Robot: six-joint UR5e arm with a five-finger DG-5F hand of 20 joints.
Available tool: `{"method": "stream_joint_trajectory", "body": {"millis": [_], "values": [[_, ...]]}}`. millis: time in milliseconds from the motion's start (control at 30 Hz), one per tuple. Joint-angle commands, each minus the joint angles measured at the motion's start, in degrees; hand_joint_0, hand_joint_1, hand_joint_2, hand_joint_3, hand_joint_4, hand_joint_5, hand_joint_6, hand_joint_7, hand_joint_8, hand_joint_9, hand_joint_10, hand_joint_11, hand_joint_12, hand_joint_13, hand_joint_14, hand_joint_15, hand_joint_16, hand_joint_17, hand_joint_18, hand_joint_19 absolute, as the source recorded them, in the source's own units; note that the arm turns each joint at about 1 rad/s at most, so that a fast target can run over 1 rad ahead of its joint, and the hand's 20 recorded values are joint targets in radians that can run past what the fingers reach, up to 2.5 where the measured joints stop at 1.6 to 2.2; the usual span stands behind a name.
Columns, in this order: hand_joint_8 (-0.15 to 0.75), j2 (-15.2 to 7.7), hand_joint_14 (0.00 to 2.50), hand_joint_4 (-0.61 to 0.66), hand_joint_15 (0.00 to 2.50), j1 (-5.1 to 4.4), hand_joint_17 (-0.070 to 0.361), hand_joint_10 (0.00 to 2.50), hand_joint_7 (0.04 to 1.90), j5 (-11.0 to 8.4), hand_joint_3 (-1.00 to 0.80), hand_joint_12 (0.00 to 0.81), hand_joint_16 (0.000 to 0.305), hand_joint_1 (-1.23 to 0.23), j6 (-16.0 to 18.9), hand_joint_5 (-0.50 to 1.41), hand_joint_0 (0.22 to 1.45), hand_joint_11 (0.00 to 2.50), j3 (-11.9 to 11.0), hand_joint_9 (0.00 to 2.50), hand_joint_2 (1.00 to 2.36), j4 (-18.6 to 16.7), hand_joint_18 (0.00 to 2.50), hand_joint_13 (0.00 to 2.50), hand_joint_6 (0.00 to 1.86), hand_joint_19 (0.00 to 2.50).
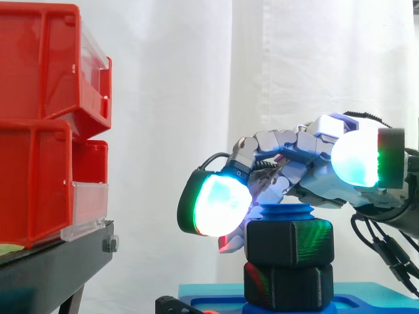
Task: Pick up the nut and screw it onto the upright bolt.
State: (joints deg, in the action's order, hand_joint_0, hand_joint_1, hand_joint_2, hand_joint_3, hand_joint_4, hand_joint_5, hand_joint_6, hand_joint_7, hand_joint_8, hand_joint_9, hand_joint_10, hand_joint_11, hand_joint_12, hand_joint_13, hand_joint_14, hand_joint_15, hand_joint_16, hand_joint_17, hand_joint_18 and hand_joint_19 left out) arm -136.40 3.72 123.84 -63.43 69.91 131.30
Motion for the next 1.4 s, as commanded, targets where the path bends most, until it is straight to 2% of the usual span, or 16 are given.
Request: {"method": "stream_joint_trajectory", "body": {"millis": [0, 267, 467, 667, 800, 833, 933, 1000, 1067, 1133, 1167, 1367], "values": [[0.247, 0.00, 0.00, 0.23, 0.00, 0.15, 0.062, 0.00, 0.88, 0.08, -0.50, 0.220, 0.028, -0.16, -0.03, -0.08, 0.49, 0.00, 0.05, 0.89, 1.00, 0.53, 0.45, 0.72, 0.50, 0.05], [0.258, 0.00, 0.00, 0.26, 0.00, 0.68, 0.060, 0.00, 1.19, 0.17, -0.50, 0.219, 0.027, -0.16, 0.06, -0.04, 0.50, 0.00, -0.04, 0.91, 1.00, 1.24, 0.46, 0.74, 0.50, 0.05], [0.264, 0.00, 0.00, 0.21, 0.00, 1.56, 0.059, 0.00, 1.39, 1.05, -0.50, 0.214, 0.026, -0.16, 0.06, -0.02, 0.50, 0.00, -0.04, 0.94, 1.00, 0.80, 0.48, 0.76, 0.50, 0.05], [0.261, 0.00, 0.00, 0.17, 0.00, 2.52, 0.057, 0.00, 1.55, 2.10, -0.50, 0.209, 0.026, -0.17, 0.15, 0.00, 0.50, 0.00, 0.05, 0.96, 1.00, -0.26, 0.50, 0.78, 0.50, 0.06], [0.266, 0.00, 0.00, 0.17, 0.00, 2.88, 0.057, 0.00, 1.59, 2.72, -0.50, 0.210, 0.025, -0.17, 0.32, 0.01, 0.50, 0.00, -0.04, 0.98, 1.00, -2.02, 0.51, 0.79, 0.50, 0.06], [0.264, 0.00, 0.00, 0.17, 0.00, 3.05, 0.057, 0.00, 1.58, 2.81, -0.50, 0.212, 0.025, -0.17, 0.50, 0.01, 0.50, 0.00, -0.04, 0.98, 1.00, -2.28, 0.51, 0.79, 0.50, 0.07], [0.262, 0.00, 0.00, 0.23, 0.00, 3.23, 0.057, 0.00, 1.33, 3.07, -0.50, 0.211, 0.025, -0.17, 1.03, -0.02, 0.50, 0.00, -0.04, 0.97, 1.00, -2.90, 0.51, 0.77, 0.50, 0.07], [0.259, 0.00, 0.00, 0.24, 0.00, 3.40, 0.056, 0.00, 1.26, 3.16, -0.50, 0.211, 0.025, -0.17, 1.20, -0.03, 0.50, 0.00, 0.05, 0.97, 1.00, -2.98, 0.50, 0.77, 0.50, 0.07], [0.248, 0.00, 0.00, 0.26, 0.00, 3.67, 0.060, 0.00, 1.08, 3.25, -0.50, 0.218, 0.026, -0.17, 1.20, -0.05, 0.50, 0.00, 0.05, 0.95, 1.00, -2.98, 0.47, 0.74, 0.50, 0.07], [0.248, 0.00, 0.00, 0.26, 0.00, 3.84, 0.061, 0.00, 1.03, 3.25, -0.50, 0.218, 0.027, -0.16, 1.20, -0.06, 0.50, 0.00, 0.05, 0.94, 1.00, -2.98, 0.46, 0.74, 0.50, 0.07], [0.249, 0.00, 0.00, 0.25, 0.00, 3.93, 0.062, 0.00, 0.95, 3.25, -0.50, 0.219, 0.028, -0.16, 1.20, -0.07, 0.50, 0.00, 0.05, 0.93, 1.00, -2.98, 0.46, 0.73, 0.50, 0.06], [0.235, 0.00, 0.00, 0.20, 0.00, 4.11, 0.065, 0.00, 0.81, 3.25, -0.50, 0.221, 0.029, -0.16, 1.55, -0.09, 0.50, 0.00, -0.30, 0.89, 1.00, -4.21, 0.45, 0.71, 0.50, 0.07]]}}
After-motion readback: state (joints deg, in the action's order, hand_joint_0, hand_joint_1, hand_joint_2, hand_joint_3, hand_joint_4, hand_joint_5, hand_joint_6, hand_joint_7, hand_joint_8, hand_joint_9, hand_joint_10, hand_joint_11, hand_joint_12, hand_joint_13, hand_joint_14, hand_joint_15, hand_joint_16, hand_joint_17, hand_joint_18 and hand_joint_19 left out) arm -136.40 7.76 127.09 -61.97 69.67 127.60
